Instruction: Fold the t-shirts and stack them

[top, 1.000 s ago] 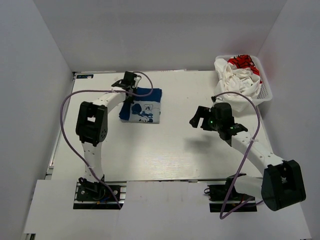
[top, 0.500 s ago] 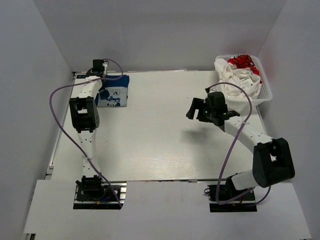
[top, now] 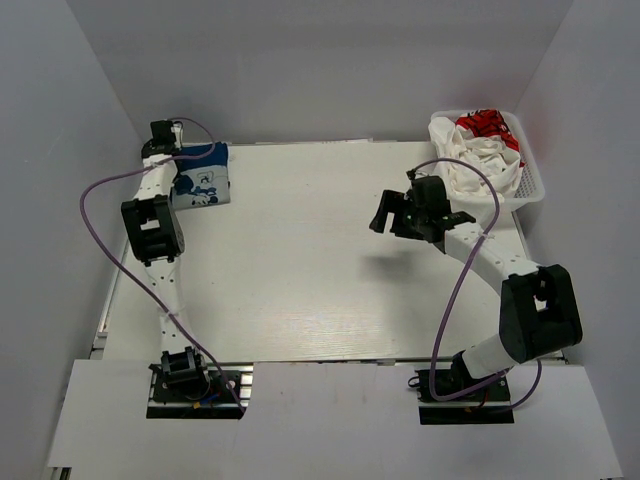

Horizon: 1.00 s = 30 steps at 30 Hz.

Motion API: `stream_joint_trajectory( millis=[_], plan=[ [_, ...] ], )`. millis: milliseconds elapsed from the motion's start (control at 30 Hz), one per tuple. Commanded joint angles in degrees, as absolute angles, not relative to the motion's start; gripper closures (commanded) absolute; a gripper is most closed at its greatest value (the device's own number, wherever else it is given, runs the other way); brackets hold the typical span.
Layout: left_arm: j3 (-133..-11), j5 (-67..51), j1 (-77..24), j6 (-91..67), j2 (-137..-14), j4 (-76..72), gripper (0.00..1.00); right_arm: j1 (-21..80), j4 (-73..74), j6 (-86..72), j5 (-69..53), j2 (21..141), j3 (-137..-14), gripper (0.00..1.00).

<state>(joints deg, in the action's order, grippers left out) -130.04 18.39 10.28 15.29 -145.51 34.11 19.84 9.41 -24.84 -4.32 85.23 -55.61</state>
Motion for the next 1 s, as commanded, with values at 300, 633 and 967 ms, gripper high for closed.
stream_joint_trajectory(
  millis=[300, 633, 967],
  plan=[
    [-134.5, 21.1, 12.0, 12.7, -143.1, 27.7, 0.0, 20.0, 9.6, -24.3, -5.0, 82.6, -56.1, 0.1],
    [-122.2, 1.3, 10.5, 1.4, -127.1, 33.9, 0.0, 19.8, 7.3, -25.6, -7.9, 78.1, -51.9, 0.1],
    [-113.4, -8.0, 11.7, 3.7, -129.1, 37.4, 0.0, 19.6, 5.2, -25.8, -4.7, 71.4, -47.8, 0.1]
  ],
)
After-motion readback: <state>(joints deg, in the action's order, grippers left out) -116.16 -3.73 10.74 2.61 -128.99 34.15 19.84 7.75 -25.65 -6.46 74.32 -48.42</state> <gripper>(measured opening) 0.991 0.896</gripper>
